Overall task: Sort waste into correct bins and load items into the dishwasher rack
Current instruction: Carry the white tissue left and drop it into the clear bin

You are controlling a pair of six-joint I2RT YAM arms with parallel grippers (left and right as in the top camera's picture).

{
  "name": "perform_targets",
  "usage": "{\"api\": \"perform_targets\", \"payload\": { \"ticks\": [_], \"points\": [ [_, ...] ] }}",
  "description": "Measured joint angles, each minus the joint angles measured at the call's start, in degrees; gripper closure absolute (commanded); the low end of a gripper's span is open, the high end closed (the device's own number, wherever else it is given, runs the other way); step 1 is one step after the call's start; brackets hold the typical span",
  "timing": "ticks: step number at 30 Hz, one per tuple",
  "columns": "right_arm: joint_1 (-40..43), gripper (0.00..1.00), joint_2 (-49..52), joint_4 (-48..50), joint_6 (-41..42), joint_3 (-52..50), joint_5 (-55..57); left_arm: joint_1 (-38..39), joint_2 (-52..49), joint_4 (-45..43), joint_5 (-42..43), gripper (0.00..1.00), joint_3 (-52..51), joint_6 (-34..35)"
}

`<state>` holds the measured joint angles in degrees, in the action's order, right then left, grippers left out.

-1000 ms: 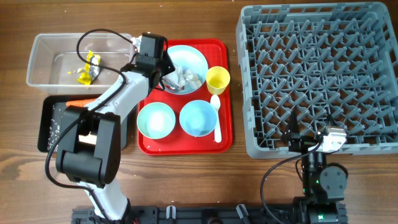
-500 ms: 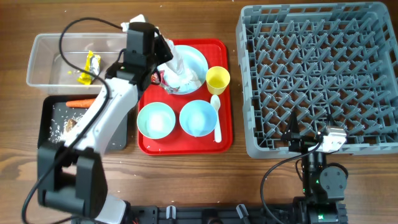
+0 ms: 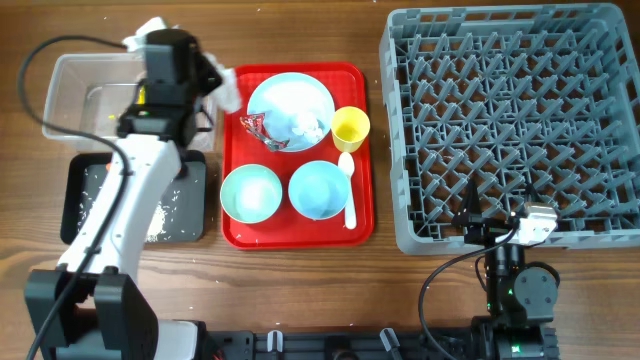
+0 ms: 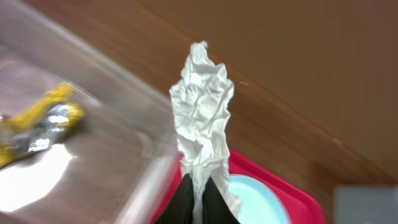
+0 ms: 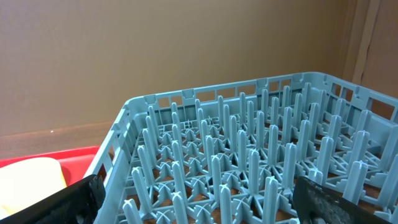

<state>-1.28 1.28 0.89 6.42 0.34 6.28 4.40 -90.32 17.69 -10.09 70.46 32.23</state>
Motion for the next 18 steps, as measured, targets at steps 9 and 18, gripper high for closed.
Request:
{"api": "perform_targets", "payload": {
  "ticks": [9, 18],
  "points": [
    [0.0, 0.00, 0.0, 0.0, 0.0, 0.0, 0.0, -9.4, -0.4, 4.0, -0.8, 0.96, 0.0, 0.0],
    [0.0, 0.00, 0.0, 0.0, 0.0, 0.0, 0.0, -9.7, -9.1, 1.5, -0.3, 0.91, 0.0, 0.0]
  ]
}}
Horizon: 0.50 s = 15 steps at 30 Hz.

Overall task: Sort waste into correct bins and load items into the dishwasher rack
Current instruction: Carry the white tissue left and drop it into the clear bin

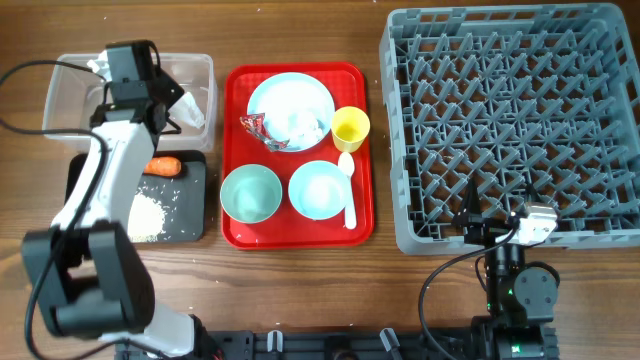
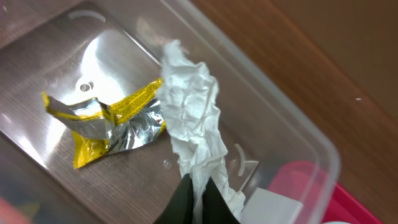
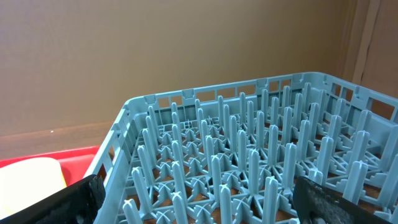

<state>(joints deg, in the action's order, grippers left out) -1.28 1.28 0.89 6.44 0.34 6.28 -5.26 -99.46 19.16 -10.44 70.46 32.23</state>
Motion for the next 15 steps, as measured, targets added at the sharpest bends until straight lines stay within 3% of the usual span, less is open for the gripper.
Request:
{"api": "perform_targets", "payload": {
  "ticks": [3, 8, 12, 15],
  "points": [
    [0.0, 0.00, 0.0, 0.0, 0.0, 0.0, 0.0, 0.0, -2.6, -1.3, 0.0, 0.81, 0.0, 0.0],
    [0.0, 0.00, 0.0, 0.0, 0.0, 0.0, 0.0, 0.0, -4.6, -4.6, 1.0, 0.34, 0.0, -0.1],
    [0.0, 0.00, 0.0, 0.0, 0.0, 0.0, 0.0, 0.0, -4.6, -8.5, 4.5, 0.07, 0.0, -1.2],
    [0.0, 0.00, 0.0, 0.0, 0.0, 0.0, 0.0, 0.0, -4.6, -9.4, 7.3, 0.01, 0.0, -3.0]
  ]
}}
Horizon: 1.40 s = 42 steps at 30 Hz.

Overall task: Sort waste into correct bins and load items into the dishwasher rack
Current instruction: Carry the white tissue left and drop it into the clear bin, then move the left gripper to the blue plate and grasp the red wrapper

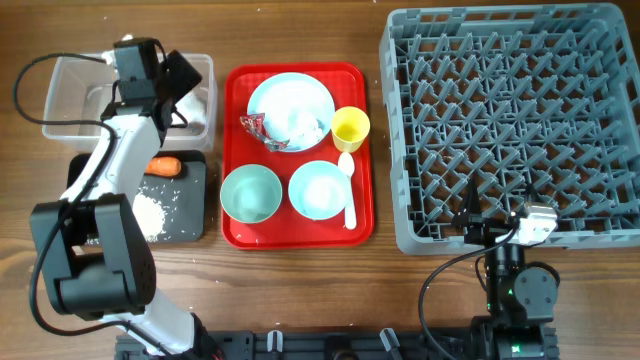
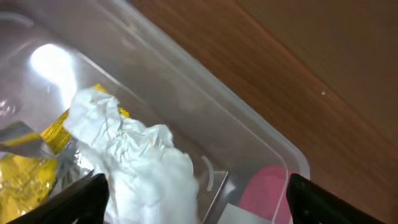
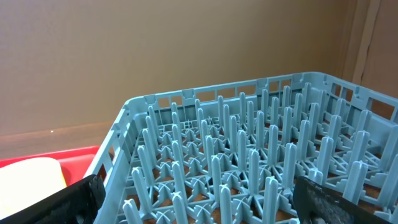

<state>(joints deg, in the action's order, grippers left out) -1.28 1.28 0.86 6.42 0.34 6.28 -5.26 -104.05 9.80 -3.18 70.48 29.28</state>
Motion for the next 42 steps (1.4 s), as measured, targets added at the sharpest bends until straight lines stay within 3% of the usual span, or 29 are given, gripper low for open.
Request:
{"api": "perform_targets", "payload": {
  "ticks": [10, 19, 27, 42],
  "points": [
    [0.0, 0.00, 0.0, 0.0, 0.0, 0.0, 0.0, 0.6, 8.4, 5.4, 6.7, 0.00, 0.0, -3.1],
    [0.0, 0.00, 0.0, 0.0, 0.0, 0.0, 0.0, 10.0, 20.7, 16.1, 8.9, 0.00, 0.4, -3.1],
    [0.0, 0.00, 0.0, 0.0, 0.0, 0.0, 0.0, 17.7, 20.7, 23.8, 9.1, 0.00, 0.4, -1.9],
    [0.0, 0.00, 0.0, 0.0, 0.0, 0.0, 0.0, 23.2, 8.2, 26.6, 3.5, 0.01, 0.4, 14.2]
  ]
}}
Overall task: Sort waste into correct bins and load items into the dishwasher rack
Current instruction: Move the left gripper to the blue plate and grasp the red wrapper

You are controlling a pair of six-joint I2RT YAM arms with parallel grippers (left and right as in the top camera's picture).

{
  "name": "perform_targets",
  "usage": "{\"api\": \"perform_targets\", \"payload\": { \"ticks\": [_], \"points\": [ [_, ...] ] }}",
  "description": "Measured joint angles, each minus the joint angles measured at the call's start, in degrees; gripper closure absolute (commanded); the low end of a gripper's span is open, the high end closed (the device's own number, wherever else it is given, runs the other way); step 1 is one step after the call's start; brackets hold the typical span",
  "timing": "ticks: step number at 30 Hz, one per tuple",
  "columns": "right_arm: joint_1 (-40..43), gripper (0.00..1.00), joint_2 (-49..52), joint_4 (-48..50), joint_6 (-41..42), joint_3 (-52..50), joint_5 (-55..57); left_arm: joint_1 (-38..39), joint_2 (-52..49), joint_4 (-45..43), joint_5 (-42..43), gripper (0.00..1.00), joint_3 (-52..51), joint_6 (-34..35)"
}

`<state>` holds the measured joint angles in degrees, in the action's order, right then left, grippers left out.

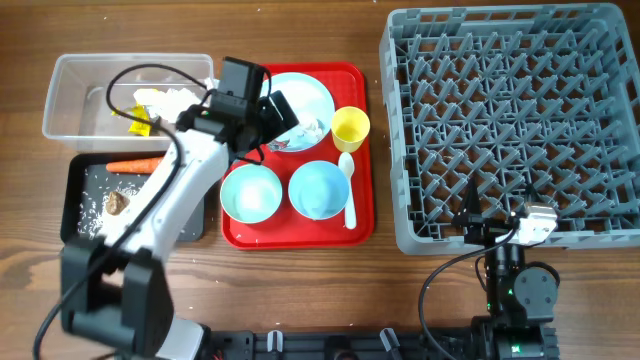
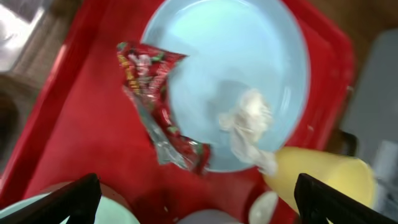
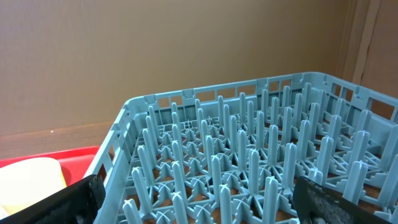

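Note:
My left gripper (image 1: pixel 270 112) hangs open and empty over the red tray (image 1: pixel 366 205), beside the light blue plate (image 1: pixel 300 92). Below it in the left wrist view lie a red wrapper (image 2: pixel 158 115) across the plate's edge and a crumpled white tissue (image 2: pixel 249 118) on the plate. The clear bin (image 1: pixel 65 95) holds a white napkin (image 1: pixel 172 98) and a yellow wrapper (image 1: pixel 138 118). A yellow cup (image 1: pixel 350 127), two bowls (image 1: pixel 250 192) (image 1: pixel 318 188) and a white spoon (image 1: pixel 348 195) sit on the tray. My right gripper (image 3: pixel 199 202) rests open at the near edge of the dishwasher rack (image 1: pixel 510 120).
A black tray (image 1: pixel 190 220) left of the red tray holds a carrot (image 1: pixel 130 166) and food scraps. The grey-blue rack fills the right side of the table, its pegs standing upright. Bare wooden table shows along the near edge.
My left gripper, then open over the clear bin above the napkin, now hangs open over the red tray by the plate and red wrapper. The right arm has not moved.
My left gripper was shut on a white napkin at the bin's right edge. Then it held the napkin over the yellow wrapper inside the bin. Then it stood open with the napkin lying in the bin. Now it is over the red tray.

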<state>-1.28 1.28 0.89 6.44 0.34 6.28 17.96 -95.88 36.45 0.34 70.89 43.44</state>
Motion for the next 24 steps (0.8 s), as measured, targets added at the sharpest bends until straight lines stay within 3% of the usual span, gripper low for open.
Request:
{"api": "perform_targets", "payload": {
  "ticks": [8, 12, 14, 17, 19, 24],
  "points": [
    [0.0, 0.00, 0.0, 0.0, 0.0, 0.0, 0.0, 0.0, -8.9, -4.2, -5.2, 0.09, 0.0, 5.2],
    [0.0, 0.00, 0.0, 0.0, 0.0, 0.0, 0.0, 0.0, -10.8, -6.4, -5.7, 0.25, 0.0, 5.9],
    [0.0, 0.00, 0.0, 0.0, 0.0, 0.0, 0.0, 0.0, -11.2, -7.4, -5.9, 0.39, 0.0, 6.2],
    [0.0, 0.00, 0.0, 0.0, 0.0, 0.0, 0.0, 0.0, -11.2, -8.5, -6.3, 0.53, 0.0, 6.4],
    [0.0, 0.00, 0.0, 0.0, 0.0, 0.0, 0.0, 0.0, -11.3, -8.5, -6.5, 0.54, 0.0, 6.6],
    [0.0, 0.00, 0.0, 0.0, 0.0, 0.0, 0.0, 0.0, -11.3, -8.3, -6.5, 0.48, 0.0, 6.6]
  ]
}}
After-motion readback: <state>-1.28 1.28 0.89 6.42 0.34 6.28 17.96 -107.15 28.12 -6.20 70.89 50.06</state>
